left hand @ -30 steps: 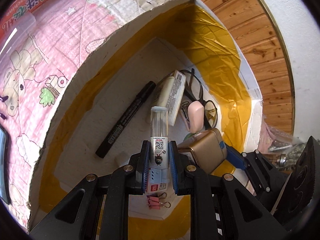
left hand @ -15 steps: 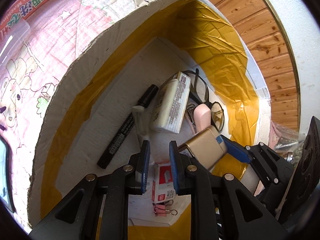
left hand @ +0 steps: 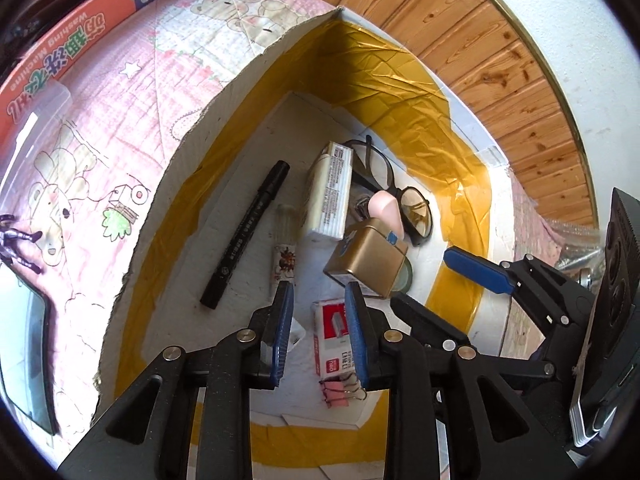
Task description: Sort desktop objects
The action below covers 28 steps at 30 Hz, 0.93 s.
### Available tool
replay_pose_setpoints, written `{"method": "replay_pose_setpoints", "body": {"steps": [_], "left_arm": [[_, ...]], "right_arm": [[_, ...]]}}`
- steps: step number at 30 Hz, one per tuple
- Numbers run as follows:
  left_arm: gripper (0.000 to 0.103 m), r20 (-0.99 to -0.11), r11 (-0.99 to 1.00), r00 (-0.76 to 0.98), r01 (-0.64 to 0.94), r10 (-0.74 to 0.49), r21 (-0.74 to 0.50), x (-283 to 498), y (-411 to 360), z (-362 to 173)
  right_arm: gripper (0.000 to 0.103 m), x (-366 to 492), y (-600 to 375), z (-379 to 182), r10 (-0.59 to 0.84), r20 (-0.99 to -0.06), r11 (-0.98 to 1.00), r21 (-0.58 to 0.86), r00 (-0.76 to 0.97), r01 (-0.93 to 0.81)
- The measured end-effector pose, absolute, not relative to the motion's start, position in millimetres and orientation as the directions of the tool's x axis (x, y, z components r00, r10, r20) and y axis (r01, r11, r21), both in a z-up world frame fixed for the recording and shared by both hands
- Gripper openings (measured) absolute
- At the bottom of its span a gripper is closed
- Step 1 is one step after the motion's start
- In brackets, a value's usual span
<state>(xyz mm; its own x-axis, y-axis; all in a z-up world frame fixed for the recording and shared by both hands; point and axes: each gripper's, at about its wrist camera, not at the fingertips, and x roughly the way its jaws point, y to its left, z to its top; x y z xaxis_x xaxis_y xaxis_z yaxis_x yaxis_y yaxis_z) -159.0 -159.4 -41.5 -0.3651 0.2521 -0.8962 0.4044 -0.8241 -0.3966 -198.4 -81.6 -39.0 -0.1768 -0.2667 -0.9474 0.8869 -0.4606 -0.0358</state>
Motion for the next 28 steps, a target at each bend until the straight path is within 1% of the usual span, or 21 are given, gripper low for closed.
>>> {"method": "replay_pose_setpoints", "body": {"steps": [5, 10, 13, 16, 18, 19, 28], "left_arm": [[0.03, -0.909, -0.885, -0.389, 0.356, 0.152, -0.301, -144, -167, -23], [0.031, -0.904, -0.922, -0.427, 0.334, 0.037, -0.195, -122, -155, -9], [0.031, -0.896, -0.935, -0.444, 0.313, 0.013, -0.168, -108, -143, -5], [0.031, -0.89, -0.939, -0.456, 0.3, 0.012, -0.167, -93, -135, 1], [0.041, -0.881, -0.943, -0.473, 0.288, 0.013, -0.168, -83, -129, 6], [0.051, -0.875, -0.944, -0.484, 0.281, 0.014, -0.171, -78, -127, 8], [0.053, -0.842, -0.947, -0.54, 0.266, 0.008, -0.179, -43, -115, 26]], "right_arm": [[0.058, -186, -73, -31, -0.266, -0.947, -0.445, -0.042, -0.177, 0.894], [0.058, -162, -60, -21, -0.273, -0.945, -0.423, -0.049, -0.179, 0.905], [0.06, -145, -51, -16, -0.278, -0.942, -0.405, -0.064, -0.19, 0.912], [0.06, -125, -42, -12, -0.279, -0.937, -0.388, -0.092, -0.212, 0.917], [0.061, -113, -36, -8, -0.281, -0.932, -0.378, -0.113, -0.23, 0.919], [0.061, -107, -33, -7, -0.284, -0.93, -0.374, -0.118, -0.234, 0.92], [0.062, -77, -13, -1, -0.3, -0.922, -0.389, -0.117, -0.246, 0.914]]}}
